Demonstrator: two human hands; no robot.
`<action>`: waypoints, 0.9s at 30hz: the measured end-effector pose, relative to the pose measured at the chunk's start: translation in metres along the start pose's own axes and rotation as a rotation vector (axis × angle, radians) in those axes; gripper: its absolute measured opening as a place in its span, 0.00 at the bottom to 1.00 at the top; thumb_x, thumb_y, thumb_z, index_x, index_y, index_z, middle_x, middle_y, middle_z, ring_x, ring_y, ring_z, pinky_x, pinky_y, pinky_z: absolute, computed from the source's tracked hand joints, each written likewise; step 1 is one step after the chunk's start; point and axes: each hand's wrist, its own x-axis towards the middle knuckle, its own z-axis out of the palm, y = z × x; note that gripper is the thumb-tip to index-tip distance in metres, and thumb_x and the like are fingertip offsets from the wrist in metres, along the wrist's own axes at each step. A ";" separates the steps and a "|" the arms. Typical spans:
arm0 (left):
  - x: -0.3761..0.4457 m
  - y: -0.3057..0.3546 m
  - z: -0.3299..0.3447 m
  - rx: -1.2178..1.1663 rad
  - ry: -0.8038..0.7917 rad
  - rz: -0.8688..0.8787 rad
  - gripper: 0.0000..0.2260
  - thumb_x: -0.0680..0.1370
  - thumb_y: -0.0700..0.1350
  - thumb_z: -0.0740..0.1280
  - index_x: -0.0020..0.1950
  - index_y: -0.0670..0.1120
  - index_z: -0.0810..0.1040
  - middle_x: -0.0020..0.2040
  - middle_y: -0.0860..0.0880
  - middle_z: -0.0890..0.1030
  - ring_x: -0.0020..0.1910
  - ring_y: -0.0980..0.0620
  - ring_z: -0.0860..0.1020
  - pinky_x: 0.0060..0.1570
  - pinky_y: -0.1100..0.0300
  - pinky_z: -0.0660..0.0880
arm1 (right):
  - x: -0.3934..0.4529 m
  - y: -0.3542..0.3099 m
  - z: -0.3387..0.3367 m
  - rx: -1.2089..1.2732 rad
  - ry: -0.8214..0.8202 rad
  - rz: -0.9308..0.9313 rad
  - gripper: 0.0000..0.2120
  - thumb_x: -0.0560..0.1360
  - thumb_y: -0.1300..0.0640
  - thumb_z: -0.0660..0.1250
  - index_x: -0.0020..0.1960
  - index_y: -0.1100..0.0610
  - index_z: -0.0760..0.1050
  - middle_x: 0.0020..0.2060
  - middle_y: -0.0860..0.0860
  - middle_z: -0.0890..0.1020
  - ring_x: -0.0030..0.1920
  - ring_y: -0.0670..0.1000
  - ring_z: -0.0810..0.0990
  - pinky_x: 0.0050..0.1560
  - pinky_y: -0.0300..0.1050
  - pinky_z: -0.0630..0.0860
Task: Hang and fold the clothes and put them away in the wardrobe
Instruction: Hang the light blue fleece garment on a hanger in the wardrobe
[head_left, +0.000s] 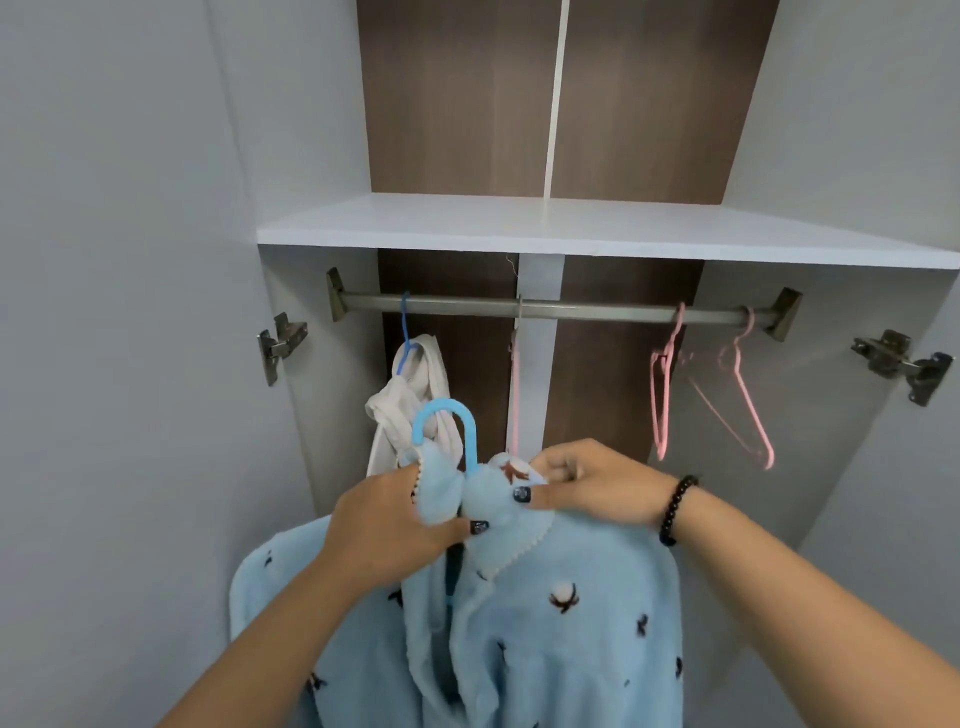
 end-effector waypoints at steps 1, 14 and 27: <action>0.008 0.000 0.002 -0.001 0.002 -0.025 0.16 0.65 0.65 0.73 0.42 0.57 0.73 0.40 0.59 0.78 0.41 0.58 0.77 0.44 0.59 0.75 | 0.017 0.003 -0.013 0.084 0.024 0.028 0.11 0.74 0.53 0.69 0.50 0.60 0.80 0.47 0.54 0.84 0.46 0.50 0.83 0.49 0.43 0.78; 0.094 0.006 0.024 0.198 0.031 -0.170 0.17 0.65 0.68 0.70 0.36 0.58 0.68 0.33 0.59 0.76 0.36 0.57 0.75 0.34 0.68 0.67 | 0.244 0.063 -0.062 0.444 0.367 0.308 0.12 0.75 0.56 0.68 0.53 0.63 0.73 0.48 0.58 0.77 0.49 0.56 0.78 0.55 0.51 0.77; 0.144 0.047 0.061 0.240 0.050 -0.024 0.19 0.60 0.71 0.61 0.40 0.60 0.72 0.35 0.60 0.79 0.39 0.59 0.78 0.40 0.64 0.74 | 0.200 0.129 -0.143 0.470 0.621 0.304 0.06 0.78 0.59 0.63 0.44 0.58 0.76 0.28 0.53 0.71 0.26 0.50 0.69 0.23 0.39 0.67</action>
